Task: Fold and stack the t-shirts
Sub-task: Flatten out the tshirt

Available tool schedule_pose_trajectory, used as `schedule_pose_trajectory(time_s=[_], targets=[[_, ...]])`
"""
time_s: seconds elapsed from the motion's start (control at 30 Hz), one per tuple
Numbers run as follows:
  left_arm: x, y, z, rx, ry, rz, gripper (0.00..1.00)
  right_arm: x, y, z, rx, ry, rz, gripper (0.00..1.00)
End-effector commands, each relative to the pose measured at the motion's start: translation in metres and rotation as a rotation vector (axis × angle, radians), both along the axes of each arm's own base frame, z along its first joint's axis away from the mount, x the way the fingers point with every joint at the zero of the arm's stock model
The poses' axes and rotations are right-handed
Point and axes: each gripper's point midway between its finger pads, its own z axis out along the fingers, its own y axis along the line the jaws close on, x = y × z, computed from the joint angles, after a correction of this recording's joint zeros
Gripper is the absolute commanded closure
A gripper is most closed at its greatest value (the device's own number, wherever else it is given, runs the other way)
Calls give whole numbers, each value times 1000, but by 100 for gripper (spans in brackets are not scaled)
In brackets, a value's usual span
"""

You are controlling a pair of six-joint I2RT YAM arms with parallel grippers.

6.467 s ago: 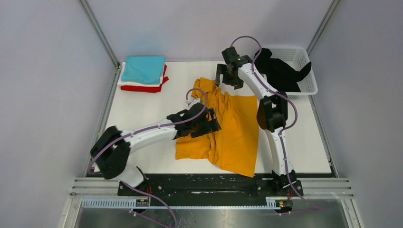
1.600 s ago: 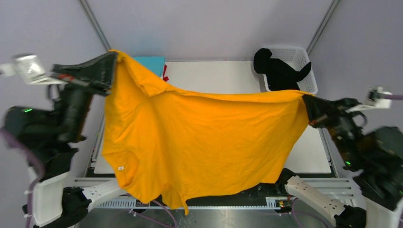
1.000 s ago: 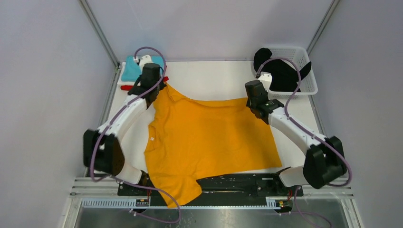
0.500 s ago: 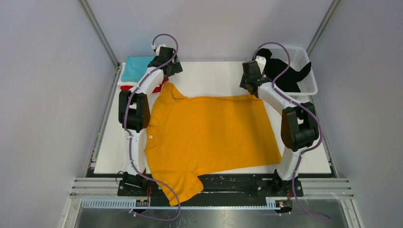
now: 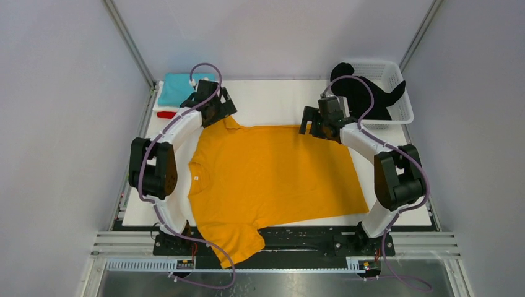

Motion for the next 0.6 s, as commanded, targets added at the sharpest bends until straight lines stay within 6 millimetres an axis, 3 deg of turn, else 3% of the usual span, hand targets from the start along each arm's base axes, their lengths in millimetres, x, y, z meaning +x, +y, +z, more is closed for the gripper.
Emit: schedule_pose_trajectory(time_s=[0.0,0.1,0.2,0.4,0.57], targets=[[1,-25,-22,-137,10,-19,1,0,29,-1,150,24,23,0],[3,-34,-40,-168,54,-33,1,6,33,-22,174,57,-16,1],[13,-39,-58,-185,84,-31,1,25,28,-28,132,60,-70,1],[38,-54,-67,-244,71,-42,1,63,16,-32,94,12,-167,1],[49,-58,-78,-253,82,-35,1,81,10,-49,121,59,-225,0]])
